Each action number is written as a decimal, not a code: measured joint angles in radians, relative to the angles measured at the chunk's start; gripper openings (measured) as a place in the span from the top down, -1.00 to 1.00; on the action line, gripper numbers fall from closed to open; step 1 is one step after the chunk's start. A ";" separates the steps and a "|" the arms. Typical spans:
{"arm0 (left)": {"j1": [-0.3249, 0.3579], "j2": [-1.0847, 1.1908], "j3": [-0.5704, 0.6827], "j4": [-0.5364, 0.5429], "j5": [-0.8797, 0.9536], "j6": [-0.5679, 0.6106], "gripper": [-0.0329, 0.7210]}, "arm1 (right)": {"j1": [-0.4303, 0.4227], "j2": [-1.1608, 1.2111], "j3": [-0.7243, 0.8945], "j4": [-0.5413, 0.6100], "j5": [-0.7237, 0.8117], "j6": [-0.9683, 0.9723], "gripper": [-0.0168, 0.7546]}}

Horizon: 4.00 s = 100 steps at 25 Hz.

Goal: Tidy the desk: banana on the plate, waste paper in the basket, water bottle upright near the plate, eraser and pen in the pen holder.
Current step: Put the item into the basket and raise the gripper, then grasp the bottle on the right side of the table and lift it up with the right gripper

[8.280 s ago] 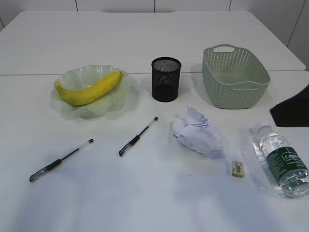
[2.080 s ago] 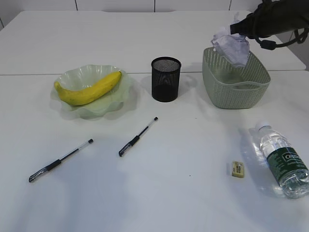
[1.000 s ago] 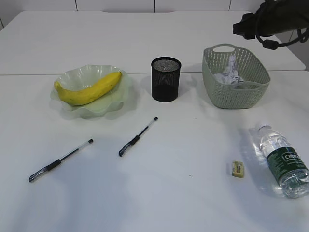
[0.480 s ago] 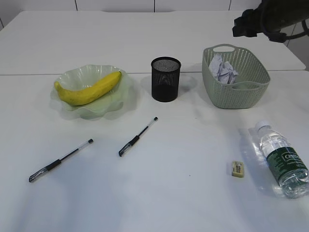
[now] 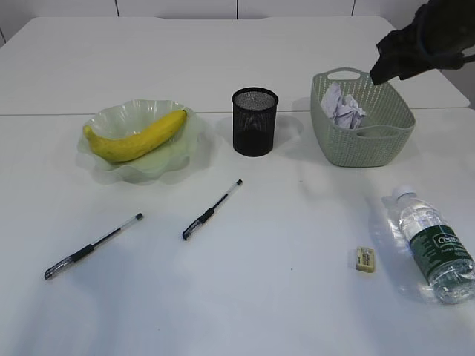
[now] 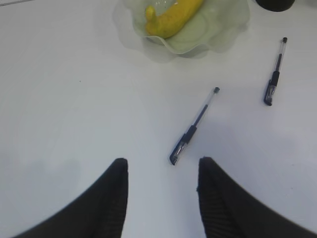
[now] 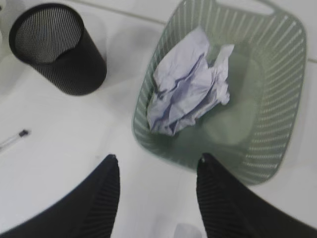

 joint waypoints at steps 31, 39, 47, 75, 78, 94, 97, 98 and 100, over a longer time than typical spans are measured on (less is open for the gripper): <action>0.000 0.000 0.000 -0.028 -0.048 0.000 0.04 | 0.000 -0.032 0.135 -0.239 0.337 0.284 -0.26; 0.000 0.000 0.000 -0.028 -0.065 0.000 0.04 | 0.000 0.044 0.186 -0.240 0.261 0.286 -0.31; 0.000 0.000 0.000 -0.028 -0.055 0.000 0.04 | 0.000 0.138 0.188 -0.240 0.247 0.286 -0.57; 0.000 0.000 0.000 -0.028 -0.028 0.000 0.04 | 0.000 0.234 0.188 -0.275 0.218 0.286 -0.57; 0.000 0.000 0.000 -0.028 -0.028 0.000 0.04 | 0.000 0.240 0.188 -0.275 0.221 0.286 -0.57; 0.000 0.000 0.000 -0.016 -0.026 0.000 0.04 | 0.000 0.251 0.192 -0.278 0.231 0.288 -0.07; 0.000 0.000 0.000 -0.016 -0.026 0.000 0.04 | 0.000 0.251 0.192 -0.278 0.235 0.288 -0.04; 0.000 0.000 0.000 -0.016 -0.026 0.000 0.04 | 0.000 0.251 0.192 -0.278 0.236 0.288 -0.04; 0.000 0.000 0.000 -0.016 -0.026 0.000 0.04 | 0.000 0.251 0.192 -0.278 0.238 0.288 -0.04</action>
